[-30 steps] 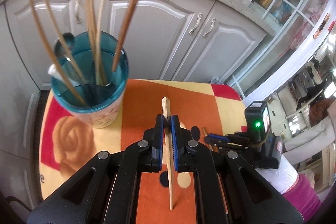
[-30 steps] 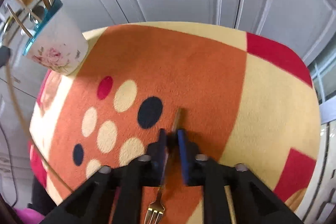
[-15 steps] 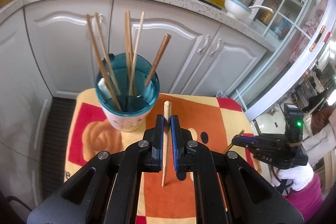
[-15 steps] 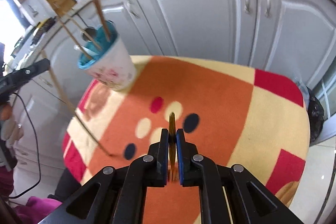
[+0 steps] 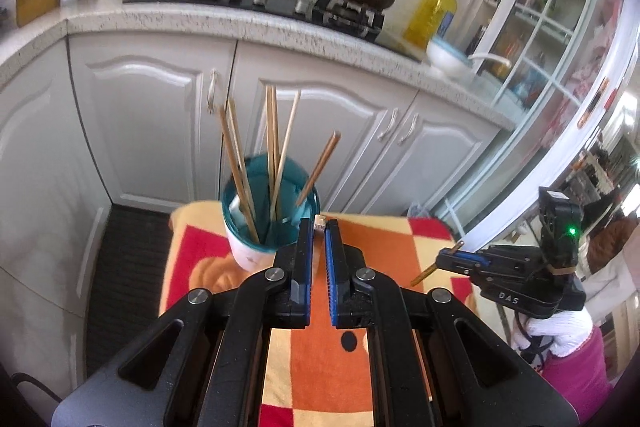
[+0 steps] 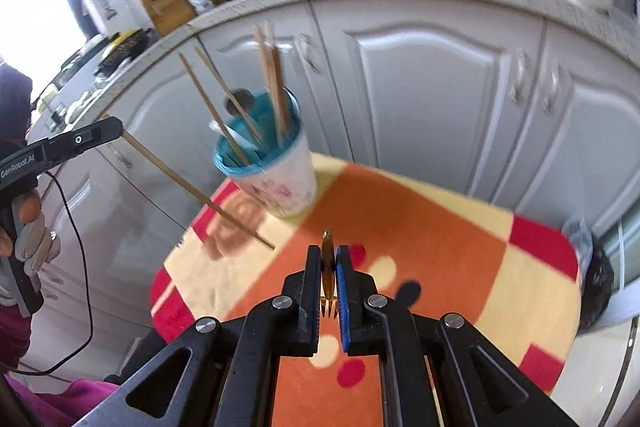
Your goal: Organize utensils
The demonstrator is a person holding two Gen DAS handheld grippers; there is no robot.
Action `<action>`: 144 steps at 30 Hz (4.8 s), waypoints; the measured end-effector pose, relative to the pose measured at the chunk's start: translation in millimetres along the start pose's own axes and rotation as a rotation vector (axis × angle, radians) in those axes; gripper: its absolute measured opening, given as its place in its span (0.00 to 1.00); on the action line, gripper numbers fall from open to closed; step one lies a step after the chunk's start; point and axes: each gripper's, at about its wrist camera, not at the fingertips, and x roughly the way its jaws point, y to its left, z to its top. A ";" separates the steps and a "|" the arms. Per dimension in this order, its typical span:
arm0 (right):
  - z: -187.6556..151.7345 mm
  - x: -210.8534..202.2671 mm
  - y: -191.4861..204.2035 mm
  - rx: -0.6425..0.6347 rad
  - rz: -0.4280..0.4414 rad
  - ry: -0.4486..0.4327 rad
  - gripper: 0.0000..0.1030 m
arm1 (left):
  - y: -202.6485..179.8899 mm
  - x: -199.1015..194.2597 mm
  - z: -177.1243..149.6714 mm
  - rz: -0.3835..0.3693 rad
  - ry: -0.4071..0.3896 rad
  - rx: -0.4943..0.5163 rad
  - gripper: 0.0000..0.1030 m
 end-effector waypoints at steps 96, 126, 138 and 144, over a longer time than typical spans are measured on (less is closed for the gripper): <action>55.6 35.7 78.3 0.045 -0.047 -0.127 0.40 | 5.3 36.4 -15.8 0.313 -0.046 0.003 0.14; 44.4 12.8 87.4 0.037 -0.099 -0.160 0.55 | -10.0 15.8 -35.6 0.411 -0.096 0.039 0.15; 48.6 18.8 91.3 0.022 -0.094 -0.144 0.57 | -5.0 12.8 -32.1 0.434 -0.112 0.042 0.15; 48.7 19.7 90.9 0.020 -0.100 -0.141 0.58 | -4.7 13.3 -32.9 0.436 -0.115 0.036 0.15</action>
